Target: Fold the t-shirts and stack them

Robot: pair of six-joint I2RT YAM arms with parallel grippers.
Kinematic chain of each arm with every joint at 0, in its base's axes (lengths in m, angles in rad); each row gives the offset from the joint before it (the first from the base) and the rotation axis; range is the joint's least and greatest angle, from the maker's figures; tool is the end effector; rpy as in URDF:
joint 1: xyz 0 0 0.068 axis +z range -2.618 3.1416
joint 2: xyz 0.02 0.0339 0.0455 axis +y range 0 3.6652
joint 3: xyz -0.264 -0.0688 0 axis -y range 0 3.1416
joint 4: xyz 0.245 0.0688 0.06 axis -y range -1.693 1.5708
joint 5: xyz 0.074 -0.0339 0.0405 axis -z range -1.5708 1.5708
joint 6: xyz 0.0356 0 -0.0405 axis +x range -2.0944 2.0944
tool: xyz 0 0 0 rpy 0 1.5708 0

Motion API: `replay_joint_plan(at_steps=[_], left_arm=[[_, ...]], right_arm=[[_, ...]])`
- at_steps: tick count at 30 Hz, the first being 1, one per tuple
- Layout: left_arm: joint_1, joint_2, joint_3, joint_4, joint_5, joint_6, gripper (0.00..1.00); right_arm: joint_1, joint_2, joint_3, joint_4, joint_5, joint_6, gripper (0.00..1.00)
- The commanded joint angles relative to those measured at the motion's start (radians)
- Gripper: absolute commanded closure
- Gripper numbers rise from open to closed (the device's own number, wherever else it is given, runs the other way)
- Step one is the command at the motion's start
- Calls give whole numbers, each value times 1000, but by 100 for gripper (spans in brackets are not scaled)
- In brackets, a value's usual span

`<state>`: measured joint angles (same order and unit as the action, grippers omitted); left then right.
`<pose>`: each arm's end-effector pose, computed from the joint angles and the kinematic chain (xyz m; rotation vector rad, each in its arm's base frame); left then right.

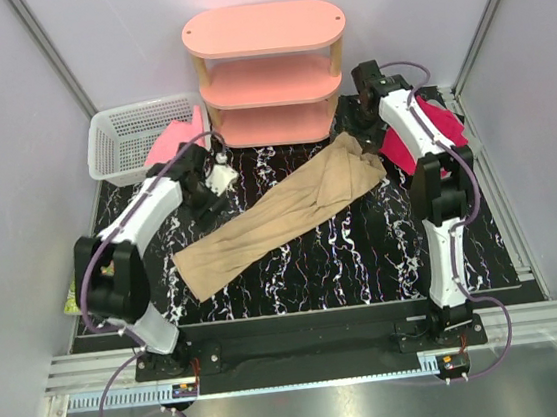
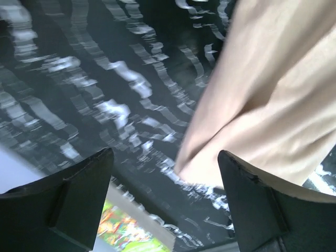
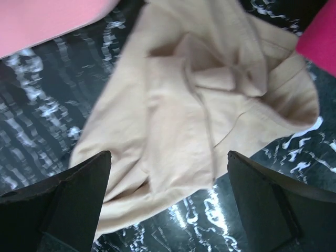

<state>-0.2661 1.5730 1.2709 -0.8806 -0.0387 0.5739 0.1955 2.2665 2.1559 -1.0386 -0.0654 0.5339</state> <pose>0.3031 -0.0812 0.2605 1.1161 2.5251 0.1360 0.4745 0.0963 0.2488 0.4450 2.7197 0.2945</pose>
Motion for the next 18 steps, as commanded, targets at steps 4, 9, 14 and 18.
replay_joint_plan(at_steps=[4,9,14,18], left_arm=[[-74,159,-77,25,16,-46,16],[-104,141,-151,54,5,-57,15],[-104,99,-244,80,-32,-42,16],[-104,33,-353,98,-39,-25,16]], right_arm=[[68,-127,-186,127,-160,61,0],[74,-36,-176,181,-229,77,0],[68,96,-93,164,-223,69,0],[53,177,-50,149,-235,70,0]])
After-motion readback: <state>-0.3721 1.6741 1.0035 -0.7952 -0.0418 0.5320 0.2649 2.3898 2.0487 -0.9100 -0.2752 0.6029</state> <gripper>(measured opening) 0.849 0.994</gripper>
